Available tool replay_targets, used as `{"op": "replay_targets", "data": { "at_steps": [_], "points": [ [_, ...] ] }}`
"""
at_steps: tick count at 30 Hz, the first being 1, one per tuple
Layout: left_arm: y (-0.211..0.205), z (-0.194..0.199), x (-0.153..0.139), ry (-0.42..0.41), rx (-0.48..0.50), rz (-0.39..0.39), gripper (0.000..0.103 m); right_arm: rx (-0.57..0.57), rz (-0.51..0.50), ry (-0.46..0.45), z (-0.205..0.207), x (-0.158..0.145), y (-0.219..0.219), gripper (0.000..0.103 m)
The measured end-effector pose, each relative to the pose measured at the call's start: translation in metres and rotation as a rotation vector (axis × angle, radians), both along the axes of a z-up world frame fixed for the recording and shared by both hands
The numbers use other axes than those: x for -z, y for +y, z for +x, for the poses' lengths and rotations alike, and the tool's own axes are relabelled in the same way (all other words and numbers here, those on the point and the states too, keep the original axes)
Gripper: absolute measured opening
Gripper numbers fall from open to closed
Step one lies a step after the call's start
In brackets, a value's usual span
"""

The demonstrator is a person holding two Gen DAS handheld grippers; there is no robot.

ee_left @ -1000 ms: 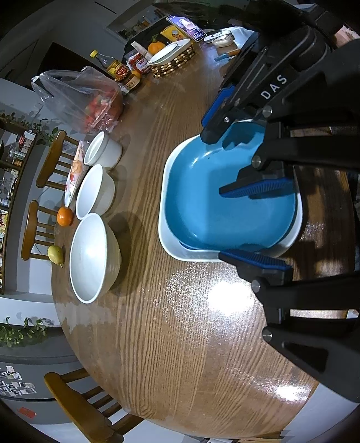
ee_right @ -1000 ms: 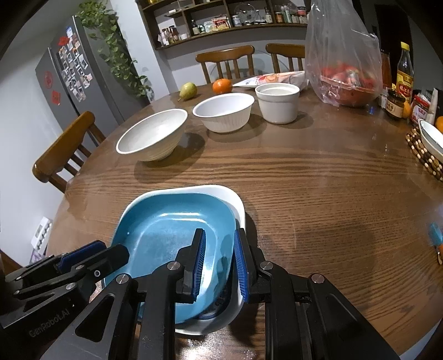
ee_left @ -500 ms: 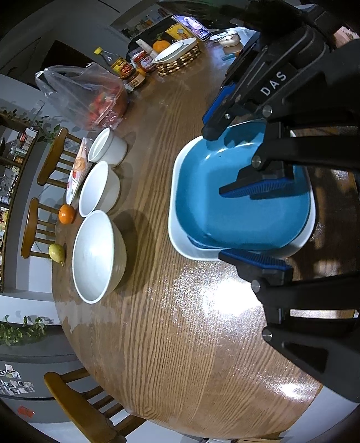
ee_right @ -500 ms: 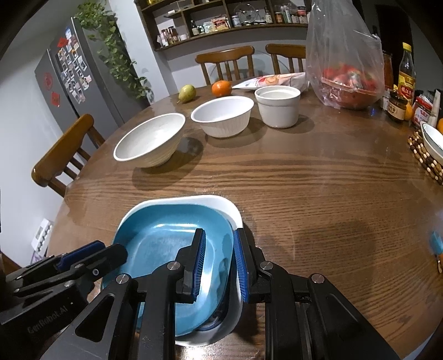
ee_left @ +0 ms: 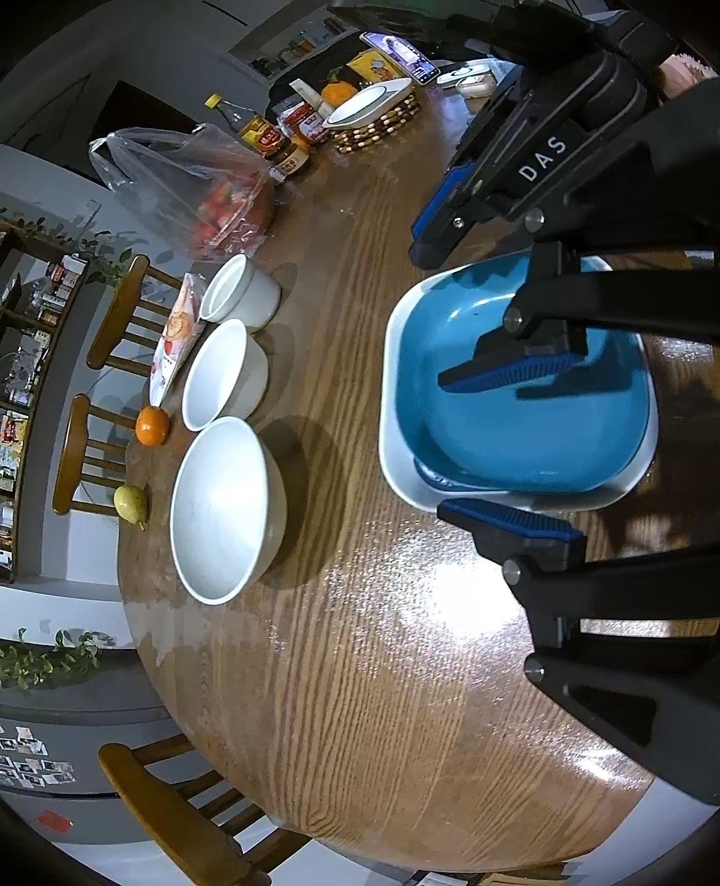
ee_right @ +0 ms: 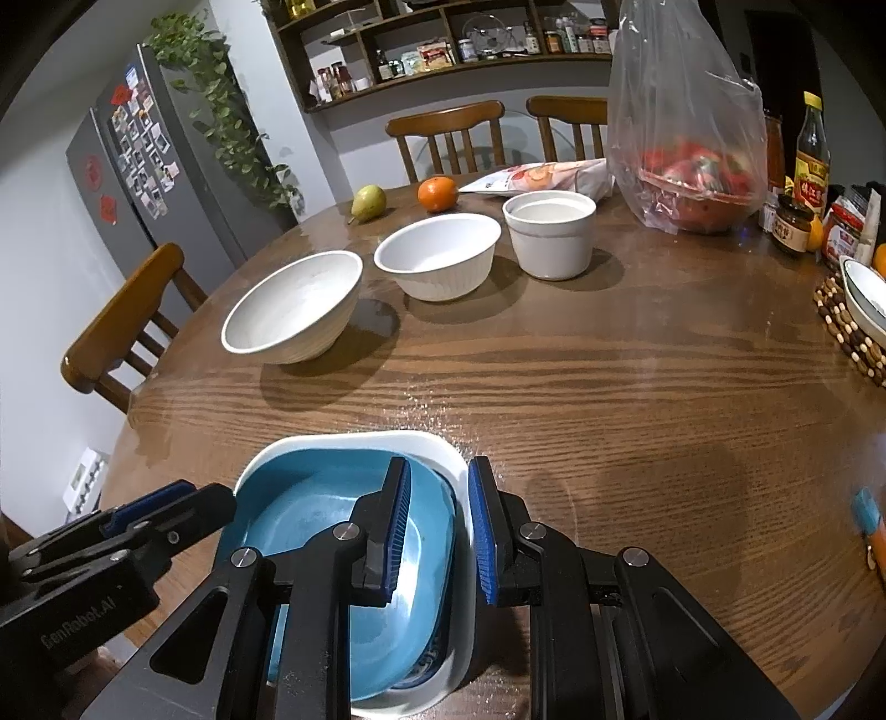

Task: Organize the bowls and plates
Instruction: 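Open both grippers and lift them off the teal dish rim, then move both grippers to the rim of the large white bowl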

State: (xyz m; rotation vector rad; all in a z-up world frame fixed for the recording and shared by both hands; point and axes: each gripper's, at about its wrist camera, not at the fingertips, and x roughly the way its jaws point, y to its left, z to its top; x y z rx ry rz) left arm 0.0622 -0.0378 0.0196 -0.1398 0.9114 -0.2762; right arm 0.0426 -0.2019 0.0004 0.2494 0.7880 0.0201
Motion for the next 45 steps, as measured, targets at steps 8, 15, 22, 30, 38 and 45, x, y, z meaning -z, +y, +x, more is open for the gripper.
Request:
{"op": "replay_targets", "data": {
  "at_steps": [8,15,22,30,38,45],
  "points": [
    [0.012,0.009,-0.010,-0.007,-0.025,-0.019,0.038,0.005,-0.009,-0.009,0.007,-0.012,-0.002,0.028],
    [0.025,0.019,-0.023,-0.023,-0.065,-0.033,0.043,-0.004,0.003,-0.029,0.013,-0.027,-0.004,0.042],
    [0.039,0.033,-0.043,-0.053,-0.104,-0.034,0.052,-0.011,-0.006,-0.079,0.024,-0.061,-0.003,0.042],
    [0.051,0.050,-0.071,-0.108,-0.135,-0.036,0.063,-0.068,-0.009,-0.186,0.032,-0.111,0.008,0.066],
    [0.061,0.083,-0.085,-0.112,-0.158,-0.025,0.070,-0.181,0.054,-0.199,0.071,-0.139,0.027,0.066],
    [0.068,0.142,-0.085,-0.090,-0.247,0.024,0.070,-0.273,0.132,-0.095,0.134,-0.127,0.045,0.066]
  ]
}}
